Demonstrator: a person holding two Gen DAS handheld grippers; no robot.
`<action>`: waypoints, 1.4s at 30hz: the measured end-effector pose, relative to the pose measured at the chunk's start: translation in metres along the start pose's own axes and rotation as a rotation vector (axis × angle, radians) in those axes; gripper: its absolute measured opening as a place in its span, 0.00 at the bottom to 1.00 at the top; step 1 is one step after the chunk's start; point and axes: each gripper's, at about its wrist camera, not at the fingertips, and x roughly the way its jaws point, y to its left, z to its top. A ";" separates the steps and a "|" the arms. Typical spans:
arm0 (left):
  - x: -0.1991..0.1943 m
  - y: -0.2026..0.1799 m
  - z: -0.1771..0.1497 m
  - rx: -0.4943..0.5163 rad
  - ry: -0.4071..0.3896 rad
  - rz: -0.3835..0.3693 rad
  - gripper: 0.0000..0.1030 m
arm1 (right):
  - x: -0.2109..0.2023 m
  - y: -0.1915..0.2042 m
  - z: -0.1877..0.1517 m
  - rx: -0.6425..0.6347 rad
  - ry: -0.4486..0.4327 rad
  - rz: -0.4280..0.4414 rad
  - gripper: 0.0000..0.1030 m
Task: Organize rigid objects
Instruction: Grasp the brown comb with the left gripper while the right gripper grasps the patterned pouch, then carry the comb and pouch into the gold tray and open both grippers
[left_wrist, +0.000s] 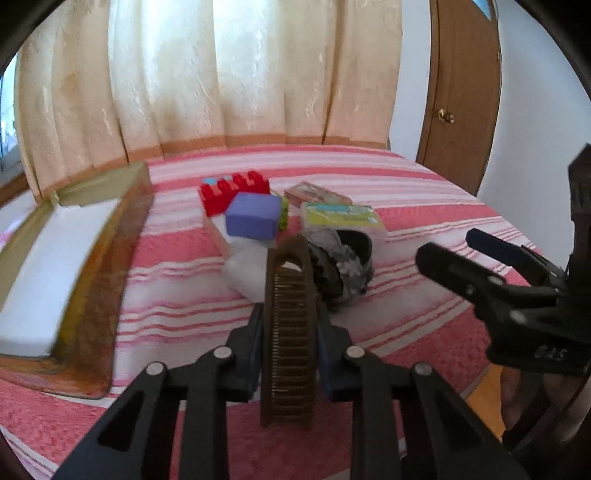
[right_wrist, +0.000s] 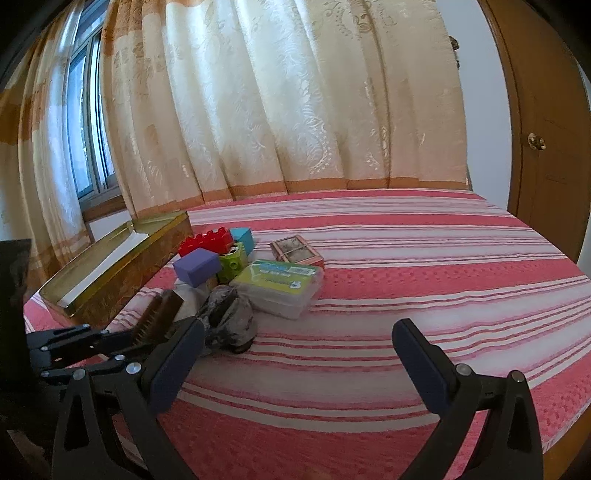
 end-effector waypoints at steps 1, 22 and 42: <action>-0.003 0.001 0.000 0.002 -0.016 0.008 0.23 | 0.001 0.003 0.001 -0.008 0.001 0.004 0.99; -0.019 0.035 0.001 -0.021 -0.157 0.174 0.23 | 0.066 0.050 0.012 -0.119 0.230 0.066 0.67; -0.037 0.044 0.003 -0.028 -0.220 0.207 0.23 | 0.032 0.041 0.018 -0.096 0.005 0.115 0.44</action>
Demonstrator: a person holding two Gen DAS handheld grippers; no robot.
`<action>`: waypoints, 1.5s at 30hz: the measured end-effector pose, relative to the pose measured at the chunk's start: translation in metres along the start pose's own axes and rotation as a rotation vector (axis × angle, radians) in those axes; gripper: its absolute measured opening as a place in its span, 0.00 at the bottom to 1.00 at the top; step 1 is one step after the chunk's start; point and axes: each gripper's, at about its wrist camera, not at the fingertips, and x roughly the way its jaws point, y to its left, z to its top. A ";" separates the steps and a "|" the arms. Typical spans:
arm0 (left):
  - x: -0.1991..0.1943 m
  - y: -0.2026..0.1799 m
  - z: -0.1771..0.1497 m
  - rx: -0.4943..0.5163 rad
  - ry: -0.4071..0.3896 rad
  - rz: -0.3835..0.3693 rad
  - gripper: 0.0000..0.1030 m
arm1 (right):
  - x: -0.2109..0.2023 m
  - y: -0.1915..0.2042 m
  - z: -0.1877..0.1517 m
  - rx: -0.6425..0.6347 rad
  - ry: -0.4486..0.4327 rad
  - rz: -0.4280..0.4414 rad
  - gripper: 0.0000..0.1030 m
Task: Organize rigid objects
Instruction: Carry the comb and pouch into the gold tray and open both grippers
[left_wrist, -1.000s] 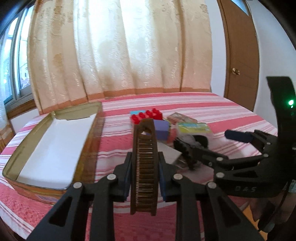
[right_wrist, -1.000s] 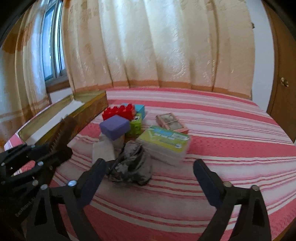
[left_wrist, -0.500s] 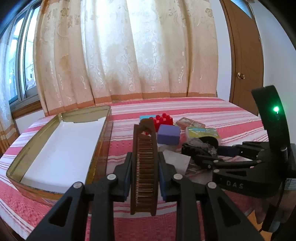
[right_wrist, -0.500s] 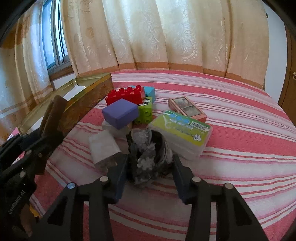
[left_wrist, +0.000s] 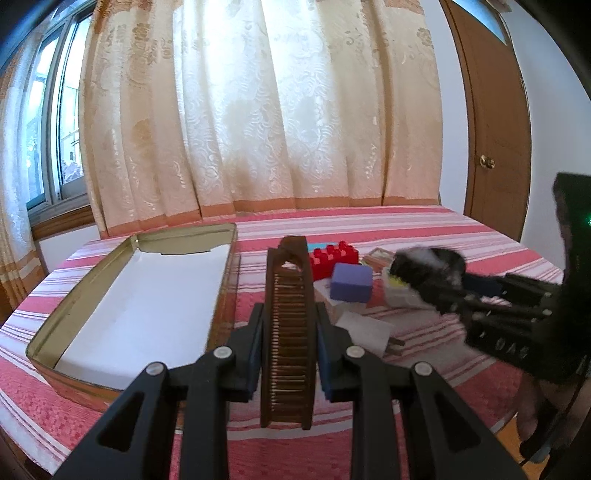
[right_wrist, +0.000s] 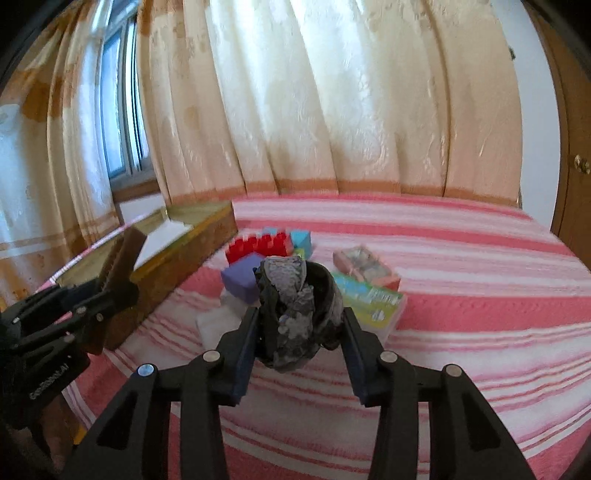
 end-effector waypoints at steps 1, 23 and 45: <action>0.000 0.001 0.001 -0.004 0.000 0.000 0.23 | -0.002 0.000 0.003 -0.010 -0.018 -0.015 0.44; -0.012 0.069 0.014 -0.100 -0.051 0.113 0.23 | 0.019 0.051 0.017 -0.076 -0.070 0.097 0.44; 0.010 0.141 0.025 -0.173 0.010 0.173 0.23 | 0.039 0.115 0.017 -0.142 -0.031 0.198 0.44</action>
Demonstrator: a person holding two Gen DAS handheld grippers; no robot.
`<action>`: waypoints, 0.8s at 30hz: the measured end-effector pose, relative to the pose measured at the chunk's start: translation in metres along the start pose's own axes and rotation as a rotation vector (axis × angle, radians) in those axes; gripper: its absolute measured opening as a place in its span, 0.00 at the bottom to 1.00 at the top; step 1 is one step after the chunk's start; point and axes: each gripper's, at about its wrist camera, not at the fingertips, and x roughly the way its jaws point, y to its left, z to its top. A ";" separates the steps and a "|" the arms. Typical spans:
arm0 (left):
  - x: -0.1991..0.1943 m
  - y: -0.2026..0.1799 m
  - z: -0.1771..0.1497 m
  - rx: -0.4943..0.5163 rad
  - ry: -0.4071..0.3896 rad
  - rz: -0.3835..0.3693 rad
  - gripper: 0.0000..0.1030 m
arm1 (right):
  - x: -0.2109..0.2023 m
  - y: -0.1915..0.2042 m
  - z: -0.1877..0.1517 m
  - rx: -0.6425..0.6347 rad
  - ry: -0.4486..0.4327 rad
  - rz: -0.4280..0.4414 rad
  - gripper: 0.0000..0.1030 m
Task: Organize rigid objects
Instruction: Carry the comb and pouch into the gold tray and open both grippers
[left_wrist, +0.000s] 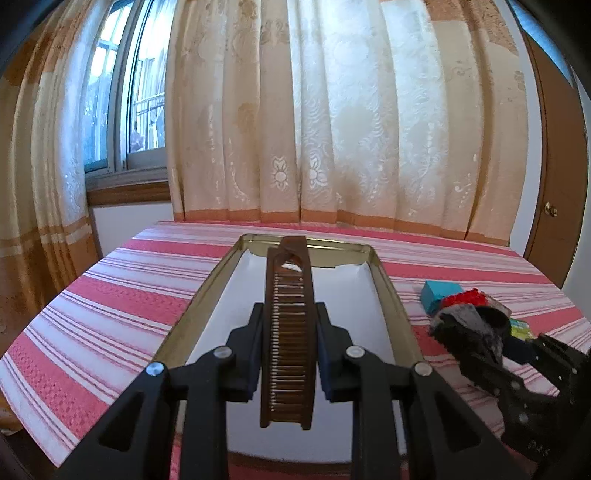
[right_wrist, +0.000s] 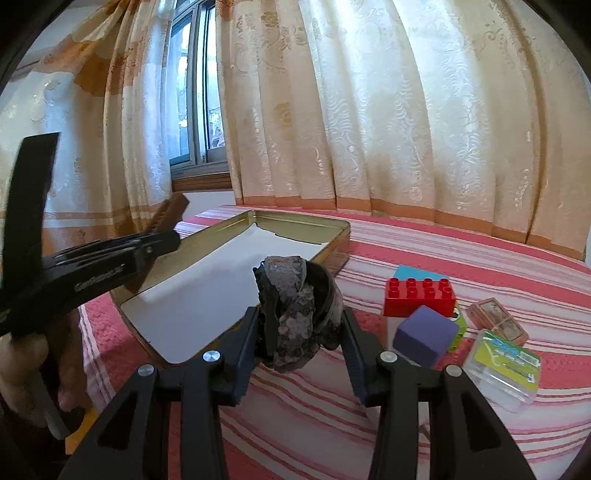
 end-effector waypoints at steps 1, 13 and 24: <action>0.002 0.001 0.002 -0.001 0.004 0.002 0.23 | 0.001 0.001 0.000 0.000 0.000 0.004 0.44; 0.025 0.006 0.022 0.029 0.079 -0.012 0.23 | 0.011 0.012 0.031 -0.032 0.009 0.051 0.44; 0.066 0.019 0.040 0.036 0.221 0.024 0.23 | 0.071 0.009 0.062 -0.002 0.119 0.089 0.44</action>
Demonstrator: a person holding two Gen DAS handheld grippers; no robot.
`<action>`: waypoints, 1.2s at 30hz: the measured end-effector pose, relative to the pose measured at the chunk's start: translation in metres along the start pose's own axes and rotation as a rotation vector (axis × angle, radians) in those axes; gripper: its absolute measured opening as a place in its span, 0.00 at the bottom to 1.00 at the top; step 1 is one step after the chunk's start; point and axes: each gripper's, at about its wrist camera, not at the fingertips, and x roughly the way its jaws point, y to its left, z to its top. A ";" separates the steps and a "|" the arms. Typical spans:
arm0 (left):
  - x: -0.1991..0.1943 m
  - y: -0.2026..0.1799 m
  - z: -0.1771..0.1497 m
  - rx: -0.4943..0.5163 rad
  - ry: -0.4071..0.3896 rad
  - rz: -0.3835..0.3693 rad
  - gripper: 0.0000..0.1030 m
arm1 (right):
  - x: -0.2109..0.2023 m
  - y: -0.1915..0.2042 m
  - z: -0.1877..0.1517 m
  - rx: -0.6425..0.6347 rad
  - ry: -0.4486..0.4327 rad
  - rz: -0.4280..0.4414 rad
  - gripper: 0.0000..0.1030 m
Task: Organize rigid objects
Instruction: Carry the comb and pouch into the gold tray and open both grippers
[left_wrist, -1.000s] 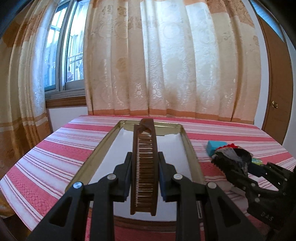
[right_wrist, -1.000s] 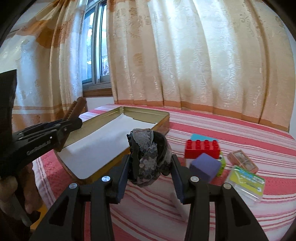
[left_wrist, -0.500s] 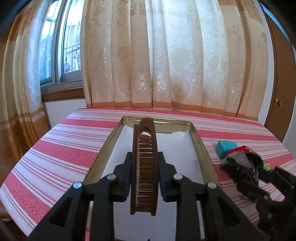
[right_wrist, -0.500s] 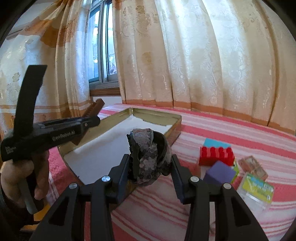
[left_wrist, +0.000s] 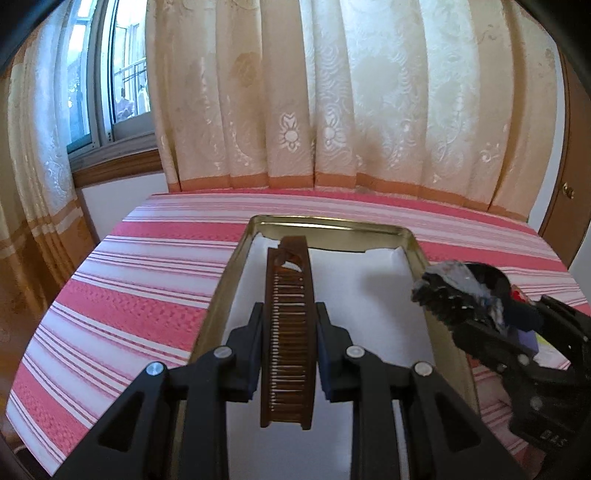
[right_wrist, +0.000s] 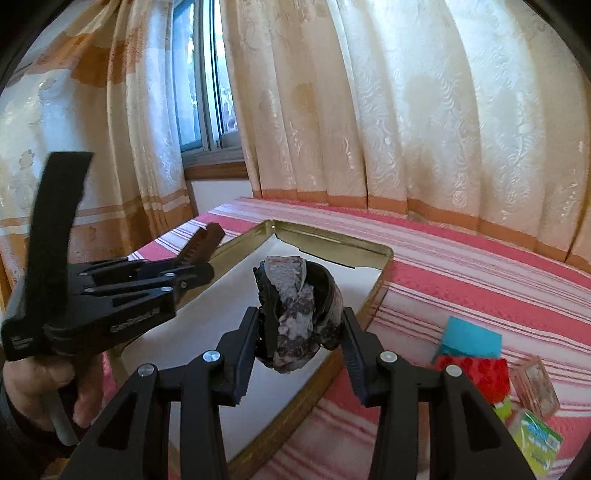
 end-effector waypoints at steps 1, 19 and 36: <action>0.001 0.001 0.002 0.001 0.005 0.004 0.23 | 0.006 -0.001 0.002 0.006 0.014 0.003 0.44; 0.033 0.010 0.027 0.057 0.111 0.085 0.29 | 0.060 -0.002 0.015 0.008 0.102 -0.015 0.46; -0.056 -0.070 -0.029 0.087 -0.126 -0.030 0.90 | -0.085 -0.071 -0.052 0.130 -0.019 -0.161 0.76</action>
